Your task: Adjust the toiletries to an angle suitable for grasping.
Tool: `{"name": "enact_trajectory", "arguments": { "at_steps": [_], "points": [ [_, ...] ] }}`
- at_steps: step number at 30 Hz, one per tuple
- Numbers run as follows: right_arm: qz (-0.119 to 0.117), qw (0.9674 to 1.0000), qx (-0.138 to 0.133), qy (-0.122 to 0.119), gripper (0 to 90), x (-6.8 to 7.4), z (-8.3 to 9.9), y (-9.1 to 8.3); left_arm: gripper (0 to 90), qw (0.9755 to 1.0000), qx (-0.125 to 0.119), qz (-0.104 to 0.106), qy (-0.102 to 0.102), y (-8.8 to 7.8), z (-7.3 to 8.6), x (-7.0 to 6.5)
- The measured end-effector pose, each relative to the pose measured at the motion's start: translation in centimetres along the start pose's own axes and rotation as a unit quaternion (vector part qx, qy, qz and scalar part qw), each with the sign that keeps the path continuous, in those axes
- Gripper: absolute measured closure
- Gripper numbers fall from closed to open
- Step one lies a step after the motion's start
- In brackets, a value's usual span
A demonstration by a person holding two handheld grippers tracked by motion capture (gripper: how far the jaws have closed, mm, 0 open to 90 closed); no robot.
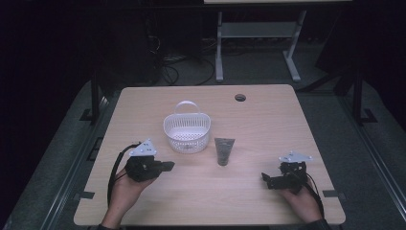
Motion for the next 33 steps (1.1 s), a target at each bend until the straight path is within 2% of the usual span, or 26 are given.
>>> {"name": "enact_trajectory", "arguments": {
  "at_steps": [33],
  "points": [
    [0.0,1.0,0.0,0.0,0.0,0.0,0.0,0.0,89.7,0.9989,-0.016,0.025,0.037,1.3,-6.1,-1.1]
  ]
}}
Point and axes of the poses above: each handheld gripper's, and its own axes: y roughly forward along the jaws, z roughly out of its underside, x roughly to its left, the point moved 2 cm from there along y, roughly forward along the jaws, and after that the axes turned 7 degrees about x, right-handed, at the moved point
